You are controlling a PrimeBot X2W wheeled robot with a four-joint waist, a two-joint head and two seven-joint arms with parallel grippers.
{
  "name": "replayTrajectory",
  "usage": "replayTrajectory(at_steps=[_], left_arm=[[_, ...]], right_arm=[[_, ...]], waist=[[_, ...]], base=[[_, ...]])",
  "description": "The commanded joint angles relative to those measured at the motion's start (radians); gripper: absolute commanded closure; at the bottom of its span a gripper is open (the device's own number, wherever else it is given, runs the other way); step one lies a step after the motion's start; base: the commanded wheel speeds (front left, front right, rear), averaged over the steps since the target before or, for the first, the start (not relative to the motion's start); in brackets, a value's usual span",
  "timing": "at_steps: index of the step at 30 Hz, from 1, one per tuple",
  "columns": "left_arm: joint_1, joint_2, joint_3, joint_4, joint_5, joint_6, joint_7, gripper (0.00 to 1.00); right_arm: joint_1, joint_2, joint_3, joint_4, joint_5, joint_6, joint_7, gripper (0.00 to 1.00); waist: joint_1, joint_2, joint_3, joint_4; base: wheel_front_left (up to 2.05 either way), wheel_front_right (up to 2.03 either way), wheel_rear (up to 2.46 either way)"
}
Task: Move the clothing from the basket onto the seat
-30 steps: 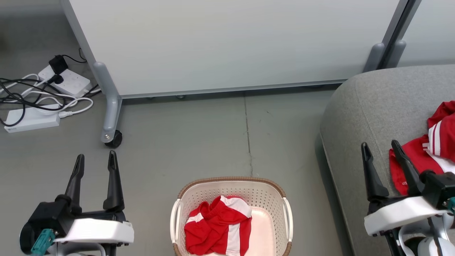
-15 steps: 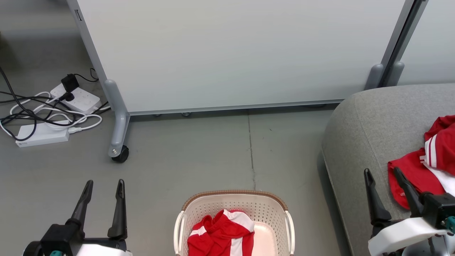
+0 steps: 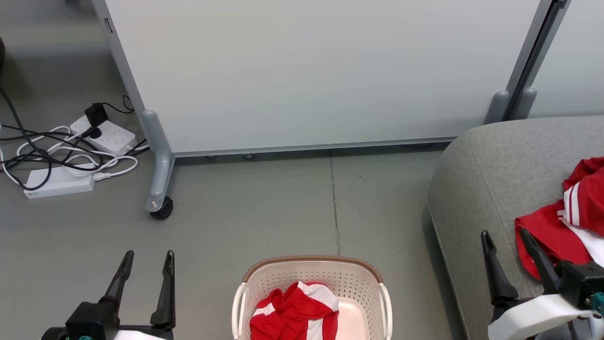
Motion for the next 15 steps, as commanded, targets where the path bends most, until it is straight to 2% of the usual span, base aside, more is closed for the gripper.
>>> replayTrajectory(at_steps=[1, 15], left_arm=[[0.007, 0.005, 0.001, 0.001, 0.006, 0.005, -0.001, 0.00], [-0.012, -0.009, -0.001, 0.005, -0.015, 0.013, -0.002, 0.00]], right_arm=[[0.011, -0.003, -0.001, -0.006, 0.004, 0.000, -0.001, 0.00], [0.008, -0.003, -0.001, -0.011, 0.020, 0.000, -0.001, 0.00]], waist=[[0.0000, 0.0000, 0.001, 0.000], [0.0000, 0.0000, 0.012, 0.005]], base=[[0.00, 0.00, 0.00], [0.00, 0.00, 0.00]])
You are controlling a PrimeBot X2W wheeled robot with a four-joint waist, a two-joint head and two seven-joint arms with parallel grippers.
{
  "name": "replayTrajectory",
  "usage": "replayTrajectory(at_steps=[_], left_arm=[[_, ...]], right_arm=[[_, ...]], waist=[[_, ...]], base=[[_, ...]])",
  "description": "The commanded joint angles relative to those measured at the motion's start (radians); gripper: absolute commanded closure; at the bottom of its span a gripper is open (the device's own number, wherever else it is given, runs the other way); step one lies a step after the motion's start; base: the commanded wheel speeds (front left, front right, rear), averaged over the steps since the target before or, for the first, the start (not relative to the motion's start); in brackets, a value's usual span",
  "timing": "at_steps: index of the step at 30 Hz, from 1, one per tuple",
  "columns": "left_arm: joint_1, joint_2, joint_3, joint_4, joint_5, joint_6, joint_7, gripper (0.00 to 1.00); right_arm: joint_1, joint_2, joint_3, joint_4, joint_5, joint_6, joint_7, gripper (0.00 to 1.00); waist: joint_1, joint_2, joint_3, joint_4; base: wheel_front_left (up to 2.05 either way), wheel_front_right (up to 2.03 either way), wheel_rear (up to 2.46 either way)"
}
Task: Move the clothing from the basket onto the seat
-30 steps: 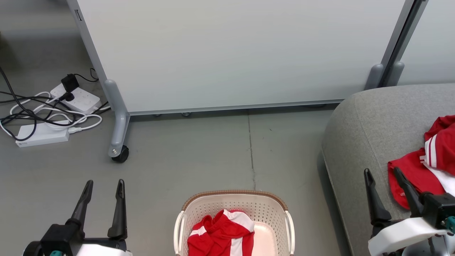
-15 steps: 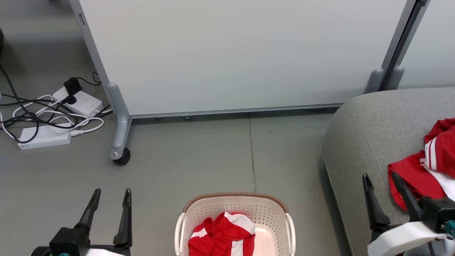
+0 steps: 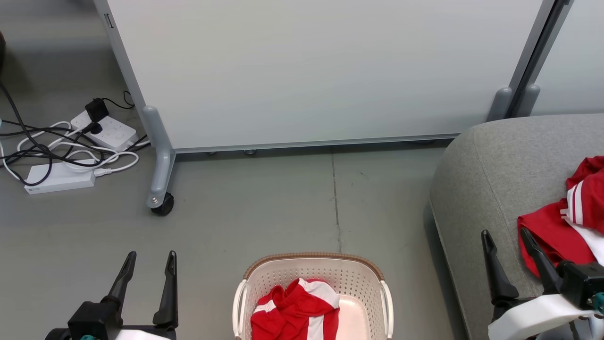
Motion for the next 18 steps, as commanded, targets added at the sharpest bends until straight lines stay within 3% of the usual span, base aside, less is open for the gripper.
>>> replayTrajectory(at_steps=[1, 9, 18], left_arm=[[-0.012, 0.001, 0.004, 0.001, -0.004, 0.008, -0.005, 0.00], [-0.072, -0.006, 0.002, -0.003, 0.012, 0.014, -0.009, 0.00], [-0.280, -0.044, -0.059, 0.055, 0.061, -0.032, -0.011, 0.00]], right_arm=[[0.006, -0.003, 0.000, -0.008, 0.010, 0.000, 0.001, 0.00], [-0.020, -0.003, 0.006, -0.026, 0.006, 0.000, 0.008, 0.00], [-0.100, -0.003, 0.007, -0.090, -0.010, 0.000, 0.014, 0.00]], waist=[[0.0000, 0.0000, 0.002, 0.000], [0.0000, 0.0000, 0.035, -0.014], [0.0000, 0.0000, 0.200, -0.046]], base=[[0.00, 0.00, 0.00], [0.00, 0.00, 0.00], [0.00, 0.00, 0.00]])
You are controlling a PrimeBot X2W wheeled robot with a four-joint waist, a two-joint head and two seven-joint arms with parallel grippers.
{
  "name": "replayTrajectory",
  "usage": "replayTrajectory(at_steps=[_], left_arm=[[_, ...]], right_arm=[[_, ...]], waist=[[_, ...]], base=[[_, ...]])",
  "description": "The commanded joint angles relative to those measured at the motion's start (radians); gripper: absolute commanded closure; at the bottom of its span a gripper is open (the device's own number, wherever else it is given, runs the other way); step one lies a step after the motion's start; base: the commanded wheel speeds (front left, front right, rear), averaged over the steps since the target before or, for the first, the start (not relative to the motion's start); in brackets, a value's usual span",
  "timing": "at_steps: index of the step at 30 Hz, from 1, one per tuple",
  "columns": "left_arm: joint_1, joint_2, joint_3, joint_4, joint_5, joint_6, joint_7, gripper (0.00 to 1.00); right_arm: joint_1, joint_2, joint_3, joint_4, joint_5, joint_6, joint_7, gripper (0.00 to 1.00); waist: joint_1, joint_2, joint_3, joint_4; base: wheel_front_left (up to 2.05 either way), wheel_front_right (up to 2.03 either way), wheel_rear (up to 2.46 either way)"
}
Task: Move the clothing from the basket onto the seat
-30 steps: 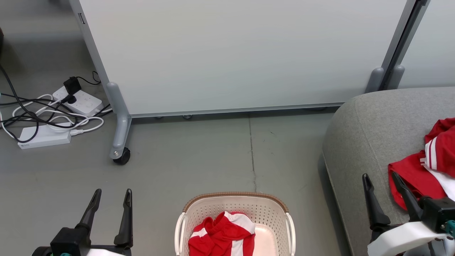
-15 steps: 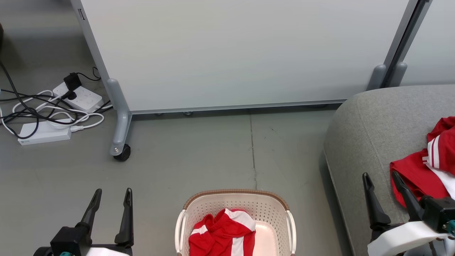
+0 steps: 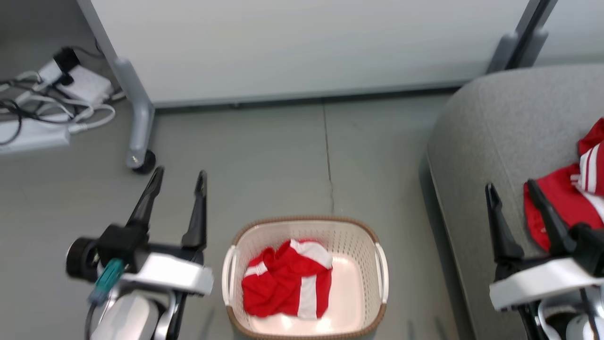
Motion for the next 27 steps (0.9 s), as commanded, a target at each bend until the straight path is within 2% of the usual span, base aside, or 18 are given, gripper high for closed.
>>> replayTrajectory(at_steps=[1, 9, 17, 24, 27], left_arm=[[-0.032, -0.005, -0.005, 0.016, 0.008, -0.011, -0.005, 0.00], [-0.249, -0.093, -0.103, 0.222, 0.060, -0.088, -0.018, 0.00], [-0.407, -0.163, -0.163, 0.484, 0.083, -0.158, -0.028, 0.00], [-0.556, -0.178, -0.226, 0.739, 0.125, -0.211, 0.000, 0.00], [-0.608, -0.170, -0.241, 0.843, 0.143, -0.221, 0.020, 0.00]], right_arm=[[-0.025, -0.005, 0.001, -0.005, -0.003, 0.000, -0.002, 0.00], [-0.145, -0.022, 0.010, -0.029, 0.007, 0.000, -0.029, 0.00], [-0.262, -0.023, 0.051, -0.017, 0.031, 0.000, -0.088, 0.00], [-0.343, -0.015, 0.102, -0.011, 0.054, 0.000, -0.147, 0.00], [-0.373, -0.011, 0.133, -0.001, 0.065, 0.000, -0.175, 0.00]], waist=[[0.0000, -0.0001, 0.081, -0.024], [0.0000, -0.0001, 0.305, -0.081], [0.0000, -0.0001, 0.505, -0.173], [0.0000, -0.0001, 0.667, -0.251], [0.0000, -0.0001, 0.726, -0.295]], base=[[0.00, 0.00, 0.00], [0.00, 0.00, 0.00], [0.00, 0.00, 0.00], [0.00, 0.00, 0.00], [0.00, 0.00, 0.00]])
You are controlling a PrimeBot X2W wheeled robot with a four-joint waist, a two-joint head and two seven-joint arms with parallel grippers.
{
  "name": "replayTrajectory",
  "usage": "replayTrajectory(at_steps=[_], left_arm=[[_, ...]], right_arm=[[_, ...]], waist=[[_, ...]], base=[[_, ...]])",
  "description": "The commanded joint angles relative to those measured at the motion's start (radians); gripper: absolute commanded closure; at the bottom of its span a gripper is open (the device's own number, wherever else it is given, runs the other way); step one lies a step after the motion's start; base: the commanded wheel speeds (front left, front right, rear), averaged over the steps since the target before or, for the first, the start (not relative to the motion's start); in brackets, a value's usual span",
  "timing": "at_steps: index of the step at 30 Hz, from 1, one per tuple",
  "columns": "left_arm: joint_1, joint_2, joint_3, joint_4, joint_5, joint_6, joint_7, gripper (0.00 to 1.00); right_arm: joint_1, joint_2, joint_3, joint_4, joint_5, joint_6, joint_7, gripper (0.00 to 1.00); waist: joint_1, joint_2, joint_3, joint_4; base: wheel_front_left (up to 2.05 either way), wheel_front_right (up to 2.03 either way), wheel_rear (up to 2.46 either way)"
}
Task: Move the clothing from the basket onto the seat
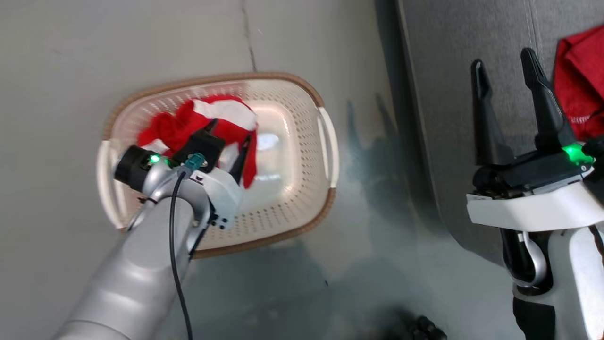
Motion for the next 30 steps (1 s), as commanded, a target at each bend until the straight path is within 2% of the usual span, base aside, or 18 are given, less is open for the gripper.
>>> replayTrajectory(at_steps=[1, 8, 14, 26, 27, 28, 29, 30], left_arm=[[-0.031, 0.011, -0.004, 0.028, 0.014, -0.004, 0.006, 0.00], [-0.133, 0.072, -0.030, 0.211, 0.048, -0.006, 0.057, 0.00], [-0.184, 0.120, -0.043, 0.314, 0.061, 0.010, 0.101, 0.00], [-0.231, 0.162, -0.064, 0.373, 0.062, 0.025, 0.245, 0.00], [-0.236, 0.162, -0.066, 0.374, 0.062, 0.024, 0.251, 0.31], [-0.240, 0.163, -0.069, 0.374, 0.063, 0.021, 0.251, 0.73], [-0.245, 0.162, -0.071, 0.375, 0.063, 0.019, 0.253, 1.00], [-0.247, 0.159, -0.073, 0.375, 0.059, 0.014, 0.245, 1.00]], right_arm=[[-0.018, 0.002, 0.009, 0.005, 0.009, 0.000, -0.017, 0.00], [-0.052, 0.009, 0.071, 0.046, 0.056, 0.000, -0.081, 0.00], [-0.042, 0.010, 0.107, 0.084, 0.111, 0.000, -0.114, 0.00], [-0.021, 0.009, 0.108, 0.077, 0.131, 0.000, -0.132, 0.00], [-0.020, 0.009, 0.107, 0.076, 0.132, 0.000, -0.132, 0.00], [-0.019, 0.009, 0.105, 0.076, 0.132, 0.000, -0.133, 0.00], [-0.019, 0.009, 0.104, 0.076, 0.133, 0.000, -0.133, 0.00], [-0.022, 0.009, 0.103, 0.078, 0.133, 0.000, -0.134, 0.00]], waist=[[0.0000, 0.0000, 0.101, -0.093], [0.0000, 0.0000, 0.190, -0.189], [0.0000, 0.0000, 0.221, -0.240], [0.0000, 0.0000, 0.241, -0.247], [0.0000, 0.0000, 0.242, -0.247], [0.0000, 0.0000, 0.242, -0.247], [0.0000, 0.0000, 0.241, -0.247], [0.0000, 0.0000, 0.240, -0.248]], base=[[0.00, 0.00, 0.00], [0.00, 0.00, 0.00], [0.00, 0.00, 0.00], [0.00, 0.00, 0.00], [0.00, 0.00, 0.00], [0.00, 0.00, 0.00], [0.00, 0.00, 0.00], [0.00, 0.00, 0.00]])
